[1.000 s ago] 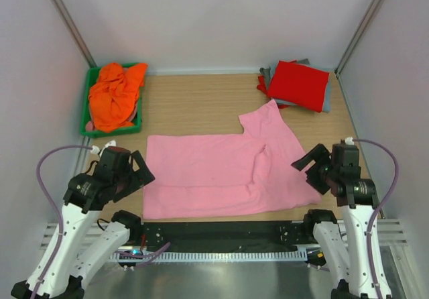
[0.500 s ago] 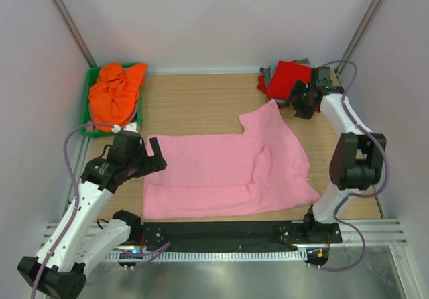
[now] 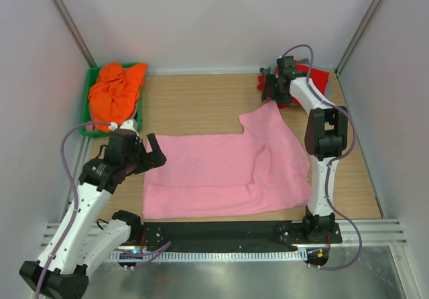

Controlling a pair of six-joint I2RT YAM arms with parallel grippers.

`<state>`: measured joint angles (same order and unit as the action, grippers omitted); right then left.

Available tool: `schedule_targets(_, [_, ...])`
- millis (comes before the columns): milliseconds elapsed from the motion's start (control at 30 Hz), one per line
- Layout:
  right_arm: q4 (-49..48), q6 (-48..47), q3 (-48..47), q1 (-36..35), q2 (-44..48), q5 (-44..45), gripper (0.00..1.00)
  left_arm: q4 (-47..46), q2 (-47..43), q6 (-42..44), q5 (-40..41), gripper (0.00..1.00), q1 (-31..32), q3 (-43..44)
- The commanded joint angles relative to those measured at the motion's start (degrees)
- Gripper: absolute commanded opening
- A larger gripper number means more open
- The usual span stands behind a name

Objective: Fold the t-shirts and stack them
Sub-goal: Fold the tshirt

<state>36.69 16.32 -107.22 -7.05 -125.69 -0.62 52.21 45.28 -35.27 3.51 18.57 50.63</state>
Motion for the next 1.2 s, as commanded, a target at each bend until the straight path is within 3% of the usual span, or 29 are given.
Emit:
schedule_targets(0, [1.6,-2.4,-5.0,-0.5,-1.4,5.5,0.75,-2.5,0.1,1.3,-1.5,1.00,-0.7,-0.2])
schedule_targets(133, [1.7,-2.3,-5.2,-0.8,-2.3,6.5,0.72,-2.5,0.1,1.3,-1.3,1.00,-0.8,-0.3])
schedule_targets(200, [1.2,-2.2,-4.1,-1.0,-1.8,6.0,0.65,-2.5,0.2,1.3,-1.3,1.00,-0.7,-0.3])
schedule_targets(333, [-0.5,-2.1,1.1,-1.6,0.0,6.0,0.36,-2.5,0.4,1.2,-1.2,1.00,-0.9,-0.3])
schedule_targets(600, [-1.9,-1.9,6.1,-2.0,4.0,5.7,0.01,-2.5,0.4,0.9,-1.0,1.00,-1.0,-0.4])
schedule_targets(900, [-2.0,-1.5,12.4,-3.5,15.4,6.7,0.01,-3.5,3.0,0.7,0.4,1.00,-1.1,-0.6])
schedule_targets(1033, [-1.0,-1.2,17.6,-5.0,22.4,9.3,0.01,-4.6,10.3,1.3,4.0,0.98,-1.1,2.3])
schedule_targets(1167, [0.1,-0.6,22.4,-5.1,28.0,13.3,0.01,-6.8,26.4,0.6,6.9,0.93,-1.9,7.7])
